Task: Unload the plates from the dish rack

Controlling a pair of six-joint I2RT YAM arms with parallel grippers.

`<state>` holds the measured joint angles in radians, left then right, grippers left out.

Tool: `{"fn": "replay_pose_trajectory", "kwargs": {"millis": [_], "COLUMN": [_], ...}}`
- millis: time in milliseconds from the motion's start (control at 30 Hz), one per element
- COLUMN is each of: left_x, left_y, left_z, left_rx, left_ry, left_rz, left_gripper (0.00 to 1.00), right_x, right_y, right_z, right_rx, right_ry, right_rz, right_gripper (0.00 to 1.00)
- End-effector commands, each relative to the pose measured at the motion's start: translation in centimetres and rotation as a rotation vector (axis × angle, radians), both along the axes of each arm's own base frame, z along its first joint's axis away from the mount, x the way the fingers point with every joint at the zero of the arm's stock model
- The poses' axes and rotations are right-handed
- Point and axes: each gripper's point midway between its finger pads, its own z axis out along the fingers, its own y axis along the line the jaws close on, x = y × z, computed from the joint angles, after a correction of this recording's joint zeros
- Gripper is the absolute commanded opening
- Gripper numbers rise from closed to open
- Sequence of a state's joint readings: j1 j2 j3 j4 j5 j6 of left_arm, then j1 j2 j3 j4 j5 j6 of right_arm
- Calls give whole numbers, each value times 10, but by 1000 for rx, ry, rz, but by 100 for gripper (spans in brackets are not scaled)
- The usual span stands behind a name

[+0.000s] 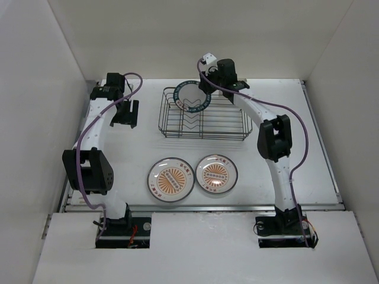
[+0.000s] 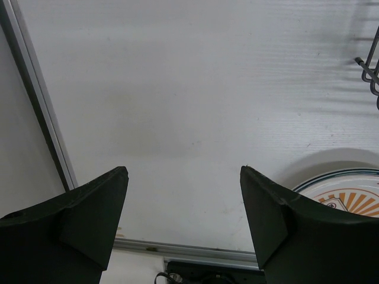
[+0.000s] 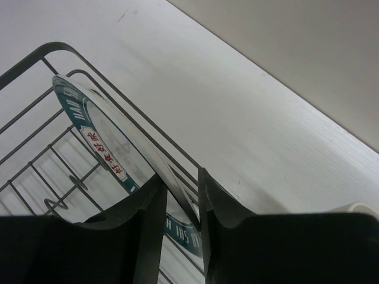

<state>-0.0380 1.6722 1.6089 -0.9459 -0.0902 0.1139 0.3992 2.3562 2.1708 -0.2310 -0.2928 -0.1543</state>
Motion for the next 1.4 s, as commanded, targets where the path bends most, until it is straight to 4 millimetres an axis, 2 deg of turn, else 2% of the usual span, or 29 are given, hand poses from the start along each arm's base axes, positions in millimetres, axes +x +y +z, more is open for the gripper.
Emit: {"fn": "replay_pose_trajectory", "kwargs": {"millis": [0, 100, 133, 167, 233, 467, 533, 567, 600, 633, 667, 700, 733, 767, 800, 833, 867, 900, 933, 967, 1000, 1067, 1167, 1200, 1233, 1267, 1300, 1333, 1367], "left_x": [2, 2, 2, 2, 2, 3, 18, 30, 43, 50, 71, 81, 97, 108, 125, 138, 150, 159, 168, 176, 178, 184, 191, 191, 191, 191, 189, 189, 187], "left_y": [0, -1, -1, -1, -1, -11, -16, -16, -27, -33, -42, -51, -62, -66, -75, -84, -84, -90, -84, -90, -96, -100, -108, -109, -109, -110, -108, -108, -108], "left_z": [2, 1, 1, 1, 1, 4, 8, 21, 16, 19, 43, 46, 29, 28, 40, 20, 16, 20, 14, -5, -12, -30, -43, -49, -55, -55, -56, -56, -57], "left_rx": [-3, -8, -8, -8, -4, -56, -58, -54, -55, -52, -66, -84, -85, -99, -104, -109, -97, -89, -54, -40, -40, -30, -30, -37, -35, -47, -42, -47, -52], "left_ry": [-3, -2, -2, -2, -1, -16, -56, -95, -87, -84, -155, -165, -138, -147, -206, -183, -201, -224, -233, -211, -202, -180, -182, -174, -162, -164, -157, -157, -146], "left_rz": [15, 3, 3, 3, -5, -39, -50, -59, -86, -107, -127, -147, -166, -161, -177, -180, -173, -181, -159, -165, -174, -179, -189, -175, -175, -154, -140, -130, -118], "left_gripper": [74, 74, 74, 74, 74, 74, 74, 74, 74, 74, 74, 74, 74, 74, 74, 74, 75, 75, 75, 75, 76, 76, 72, 69, 64, 50, 41, 31, 22], "right_x": [-1, 0, 1, -1, -2, -10, -12, -13, -13, -17, -21, -23, -25, -35, -38, -44, -48, -61, -67, -71, -86, -103, -145, -156, -182, -194, -208, -218, -238], "right_y": [19, 9, 4, 2, 0, -19, -25, -28, -32, -36, -34, -38, -42, -45, -50, -53, -58, -65, -70, -77, -87, -94, -101, -99, -100, -100, -94, -93, -95], "right_z": [26, 55, 59, 74, 77, 133, 152, 158, 165, 183, 189, 197, 199, 218, 225, 231, 227, 245, 249, 240, 259, 263, 266, 251, 264, 261, 257, 238, 239], "right_rx": [27, -14, -33, -37, -69, -113, -115, -114, -116, -105, -100, -88, -89, -65, -44, -35, -31, 18, 36, 33, 74, 137, 203, 205, 239, 268, 285, 281, 317], "right_ry": [-77, -154, -171, -208, -238, -375, -414, -423, -432, -465, -481, -488, -487, -511, -504, -504, -483, -488, -482, -452, -466, -430, -380, -338, -338, -304, -275, -220, -183], "right_rz": [65, 40, 22, 27, 42, -1, -29, -39, -61, -78, -87, -111, -161, -189, -220, -256, -278, -302, -317, -352, -377, -400, -384, -352, -319, -303, -248, -225, -209], "right_gripper": [31, 15, 5, 1, 0, 0, 0, 0, 0, 0, 0, 0, 0, 0, 0, 0, 0, 0, 0, 0, 0, 0, 0, 0, 0, 0, 0, 0, 0]}}
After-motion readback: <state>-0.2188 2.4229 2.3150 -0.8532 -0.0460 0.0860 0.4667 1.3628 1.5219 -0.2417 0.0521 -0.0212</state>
